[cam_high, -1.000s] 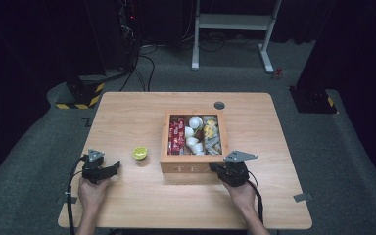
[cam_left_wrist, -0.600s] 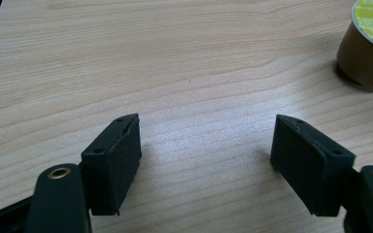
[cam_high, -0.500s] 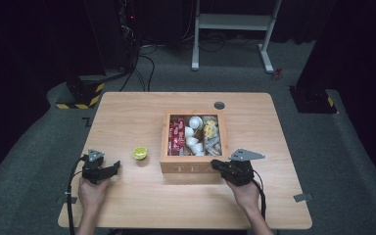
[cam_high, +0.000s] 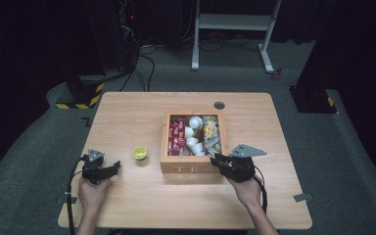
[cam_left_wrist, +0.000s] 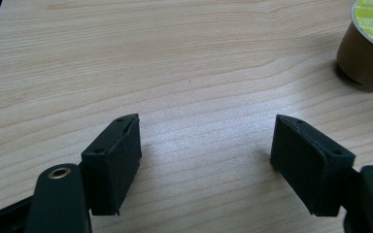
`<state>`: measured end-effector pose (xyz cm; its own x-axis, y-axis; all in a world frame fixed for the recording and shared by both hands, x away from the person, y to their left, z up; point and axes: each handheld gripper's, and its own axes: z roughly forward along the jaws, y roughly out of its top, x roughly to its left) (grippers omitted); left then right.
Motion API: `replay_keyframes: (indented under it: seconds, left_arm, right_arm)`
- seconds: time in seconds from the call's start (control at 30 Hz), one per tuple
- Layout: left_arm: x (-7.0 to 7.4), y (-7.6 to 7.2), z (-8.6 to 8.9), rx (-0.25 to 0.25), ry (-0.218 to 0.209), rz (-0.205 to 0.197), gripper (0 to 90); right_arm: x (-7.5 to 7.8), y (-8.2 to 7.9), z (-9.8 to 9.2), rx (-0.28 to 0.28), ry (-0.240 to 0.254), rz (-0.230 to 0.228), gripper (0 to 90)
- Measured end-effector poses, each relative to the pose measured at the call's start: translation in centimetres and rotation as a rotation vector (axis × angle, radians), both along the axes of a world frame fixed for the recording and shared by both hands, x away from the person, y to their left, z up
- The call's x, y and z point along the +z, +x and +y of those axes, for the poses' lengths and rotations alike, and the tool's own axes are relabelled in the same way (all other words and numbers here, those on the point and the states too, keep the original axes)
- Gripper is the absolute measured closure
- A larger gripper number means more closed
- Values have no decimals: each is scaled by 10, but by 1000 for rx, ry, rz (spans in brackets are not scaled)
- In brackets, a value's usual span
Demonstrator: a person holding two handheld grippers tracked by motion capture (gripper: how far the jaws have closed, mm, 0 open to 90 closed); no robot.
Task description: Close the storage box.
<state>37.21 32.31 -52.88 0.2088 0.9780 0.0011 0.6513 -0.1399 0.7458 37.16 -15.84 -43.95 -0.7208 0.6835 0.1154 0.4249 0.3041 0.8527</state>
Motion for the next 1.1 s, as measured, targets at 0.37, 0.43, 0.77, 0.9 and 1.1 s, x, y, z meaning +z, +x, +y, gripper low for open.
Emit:
replay_keyframes:
  seconds: [0.37,0.43,0.77,0.9,1.1]
  left_arm:
    - [0,0,0,0,0,0,270]
    - [0,0,0,0,0,0,270]
    - [0,0,0,0,0,0,270]
    - [0,0,0,0,0,0,270]
    - [0,0,0,0,1,0,270]
  right_arm:
    - [8,5,-5,-22,12,-25,680]
    - [9,7,-5,-25,13,-27,669]
    - [18,13,-7,-41,28,-38,649]
    - [22,16,-7,-44,34,-45,646]
    - [25,20,-9,-59,46,-49,645]
